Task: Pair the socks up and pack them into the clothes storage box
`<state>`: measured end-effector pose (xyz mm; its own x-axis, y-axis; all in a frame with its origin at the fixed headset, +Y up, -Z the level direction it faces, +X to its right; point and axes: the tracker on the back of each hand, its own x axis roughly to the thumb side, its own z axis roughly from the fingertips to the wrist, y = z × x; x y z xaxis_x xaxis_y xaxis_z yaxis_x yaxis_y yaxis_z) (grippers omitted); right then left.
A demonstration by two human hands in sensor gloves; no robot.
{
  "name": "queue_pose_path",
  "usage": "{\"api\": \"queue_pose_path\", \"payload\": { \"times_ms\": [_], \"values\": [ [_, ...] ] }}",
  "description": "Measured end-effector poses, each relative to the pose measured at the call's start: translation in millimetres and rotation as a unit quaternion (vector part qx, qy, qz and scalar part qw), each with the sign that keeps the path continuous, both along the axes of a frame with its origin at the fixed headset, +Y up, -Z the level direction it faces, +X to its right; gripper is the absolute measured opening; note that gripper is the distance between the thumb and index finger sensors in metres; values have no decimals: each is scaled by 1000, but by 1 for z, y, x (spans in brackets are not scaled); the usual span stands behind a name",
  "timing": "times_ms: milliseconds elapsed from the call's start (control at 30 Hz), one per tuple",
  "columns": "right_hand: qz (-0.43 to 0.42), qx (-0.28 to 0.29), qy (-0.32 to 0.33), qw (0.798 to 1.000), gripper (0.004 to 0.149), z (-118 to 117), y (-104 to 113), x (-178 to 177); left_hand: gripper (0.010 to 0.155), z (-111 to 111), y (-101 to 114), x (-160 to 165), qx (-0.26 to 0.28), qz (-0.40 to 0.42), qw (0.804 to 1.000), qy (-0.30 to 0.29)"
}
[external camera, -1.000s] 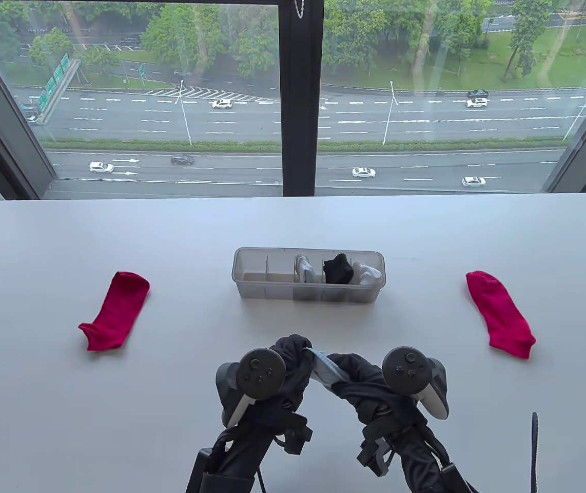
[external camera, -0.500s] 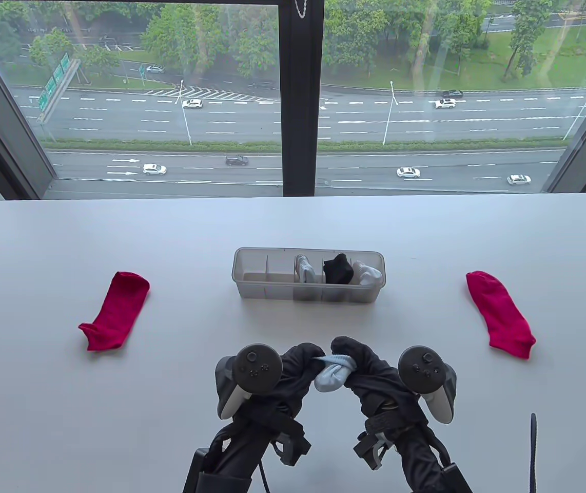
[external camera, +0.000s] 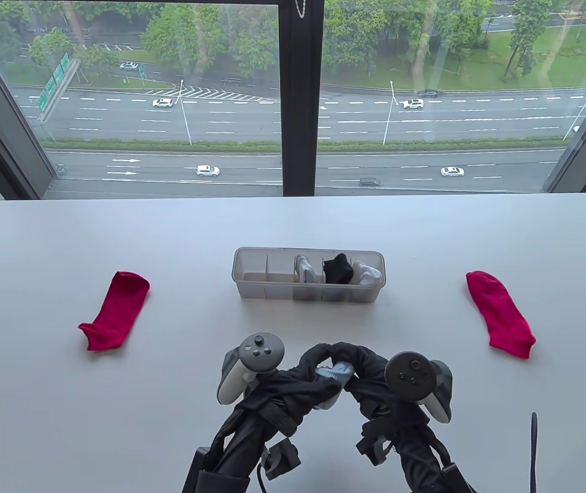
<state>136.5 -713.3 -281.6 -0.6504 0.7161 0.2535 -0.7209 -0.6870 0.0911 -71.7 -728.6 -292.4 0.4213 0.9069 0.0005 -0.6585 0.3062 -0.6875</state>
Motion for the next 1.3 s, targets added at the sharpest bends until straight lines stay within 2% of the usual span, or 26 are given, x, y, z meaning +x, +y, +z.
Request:
{"api": "queue_pose_path", "payload": {
  "times_ms": [33,100,167,233,267,333,400,467,533,600,700,800,1067,1100,1167,1233,1300],
  "values": [
    [14,11,-4,1000,67,0,0,2,74,0,5,0,20,28,998,47],
    [-17,10,-8,1000,76,2,1,7,69,-1,12,-7,46,41,991,116],
    [-68,12,-1,998,72,3,4,11,68,-2,10,-16,63,41,985,153],
    [-58,21,25,998,61,3,7,9,67,-2,7,-19,50,60,984,159],
    [-39,17,40,998,62,3,6,4,66,-3,6,-17,42,83,984,153],
    [-19,26,25,999,66,5,6,-1,65,-2,3,-13,19,126,982,136],
    [-13,51,5,999,63,7,8,-1,64,-1,2,-12,6,152,979,135],
    [9,77,-10,997,59,8,8,3,63,-1,5,-8,6,146,984,103],
    [15,90,-16,996,59,9,8,5,63,-1,6,-6,23,135,985,104],
    [10,95,-18,995,58,10,9,4,63,-1,6,-6,14,145,985,95],
    [18,99,-31,994,48,10,10,4,64,0,6,-6,13,145,985,93],
    [18,72,-37,997,43,5,5,8,65,2,10,-2,33,135,986,93],
    [-58,-35,-20,998,40,-11,-14,29,61,3,9,10,25,82,996,-23],
    [-83,-50,-9,995,40,-14,-17,34,61,6,9,14,25,65,996,-49],
    [-120,-72,17,990,40,-14,-18,38,61,9,11,21,35,44,997,-60],
    [-123,-51,26,991,40,-12,-11,36,60,10,11,26,37,23,996,-77],
    [-129,-43,63,989,39,-8,-2,27,57,11,13,27,34,-4,996,-83]
  ]
}}
